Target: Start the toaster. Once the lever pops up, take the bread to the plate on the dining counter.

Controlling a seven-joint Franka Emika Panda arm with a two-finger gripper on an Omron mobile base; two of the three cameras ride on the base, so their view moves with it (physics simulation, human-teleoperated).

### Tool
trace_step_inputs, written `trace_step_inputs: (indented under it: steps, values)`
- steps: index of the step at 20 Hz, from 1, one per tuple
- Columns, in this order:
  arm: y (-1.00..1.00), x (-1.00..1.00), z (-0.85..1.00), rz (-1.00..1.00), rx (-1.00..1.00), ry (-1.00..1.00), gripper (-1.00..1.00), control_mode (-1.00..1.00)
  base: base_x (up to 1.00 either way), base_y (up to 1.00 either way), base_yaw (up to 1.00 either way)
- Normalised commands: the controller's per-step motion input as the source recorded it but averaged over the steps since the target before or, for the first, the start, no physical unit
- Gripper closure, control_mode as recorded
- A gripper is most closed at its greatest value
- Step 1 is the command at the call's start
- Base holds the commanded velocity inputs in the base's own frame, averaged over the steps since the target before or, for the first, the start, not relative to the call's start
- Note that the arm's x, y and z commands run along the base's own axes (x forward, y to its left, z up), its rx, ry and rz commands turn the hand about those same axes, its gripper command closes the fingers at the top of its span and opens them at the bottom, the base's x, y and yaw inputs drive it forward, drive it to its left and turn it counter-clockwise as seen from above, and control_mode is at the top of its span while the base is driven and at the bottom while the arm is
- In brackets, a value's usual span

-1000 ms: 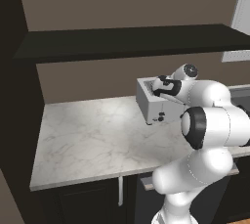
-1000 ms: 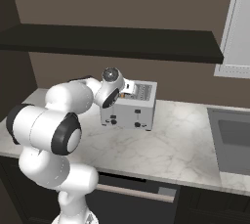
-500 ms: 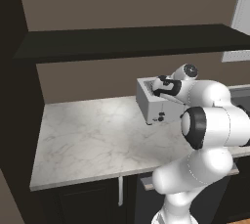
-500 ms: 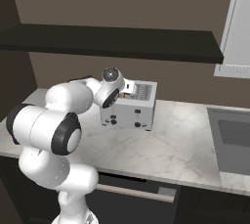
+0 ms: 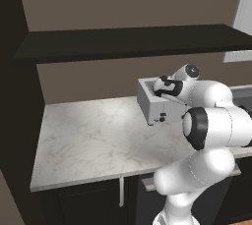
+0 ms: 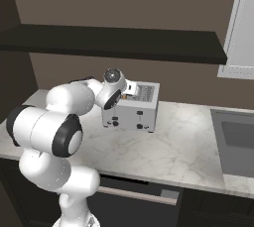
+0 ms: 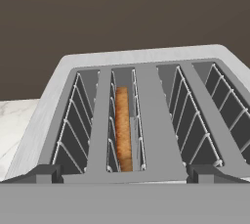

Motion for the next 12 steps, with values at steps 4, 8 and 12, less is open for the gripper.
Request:
trace_step_inputs:
  steps: [4,8,12]
  values:
    - [0.00,0.00,0.00,0.00,0.00,0.00,-1.00,-1.00,0.00,0.00,0.00]
    - [0.00,0.00,0.00,0.00,0.00,0.00,-1.00,-1.00,0.00,0.00,0.00]
    - [0.00,0.00,0.00,0.00,0.00,0.00,-1.00,-1.00,0.00,0.00,0.00]
